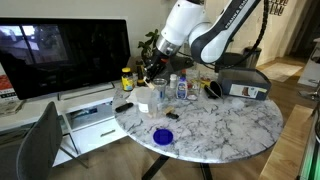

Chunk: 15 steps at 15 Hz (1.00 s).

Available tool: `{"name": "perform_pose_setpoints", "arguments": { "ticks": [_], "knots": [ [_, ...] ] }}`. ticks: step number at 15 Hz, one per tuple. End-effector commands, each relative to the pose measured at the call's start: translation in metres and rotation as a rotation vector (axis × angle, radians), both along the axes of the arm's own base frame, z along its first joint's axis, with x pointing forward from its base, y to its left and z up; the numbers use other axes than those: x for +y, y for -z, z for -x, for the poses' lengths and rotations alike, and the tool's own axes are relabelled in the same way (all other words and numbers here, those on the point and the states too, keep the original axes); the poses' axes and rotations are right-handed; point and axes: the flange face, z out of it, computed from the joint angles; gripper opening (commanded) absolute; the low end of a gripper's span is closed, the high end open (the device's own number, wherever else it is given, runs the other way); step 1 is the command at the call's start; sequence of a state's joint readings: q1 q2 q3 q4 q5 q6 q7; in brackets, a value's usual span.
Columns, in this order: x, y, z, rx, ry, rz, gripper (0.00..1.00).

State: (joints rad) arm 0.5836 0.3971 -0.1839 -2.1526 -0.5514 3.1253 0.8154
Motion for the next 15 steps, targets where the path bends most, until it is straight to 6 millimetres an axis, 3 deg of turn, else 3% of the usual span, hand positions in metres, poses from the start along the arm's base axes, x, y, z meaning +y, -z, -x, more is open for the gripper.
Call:
{"name": "perform_pose_setpoints", "arguments": {
  "ticks": [1, 5, 9, 10, 11, 13, 15],
  "knots": [
    [0.004, 0.011, -0.018, -0.018, -0.006, -0.022, 0.04],
    [0.003, 0.019, -0.041, -0.021, 0.017, -0.031, 0.04],
    [0.006, 0.032, -0.051, 0.022, 0.029, -0.041, 0.04],
    [0.006, 0.034, -0.052, 0.03, 0.03, -0.044, 0.18],
    [0.006, 0.037, -0.054, 0.039, 0.032, -0.043, 0.43],
    [0.006, 0.037, -0.055, 0.052, 0.034, -0.042, 0.45],
    [0.007, 0.029, -0.051, 0.051, 0.03, -0.047, 0.6]
  ]
}}
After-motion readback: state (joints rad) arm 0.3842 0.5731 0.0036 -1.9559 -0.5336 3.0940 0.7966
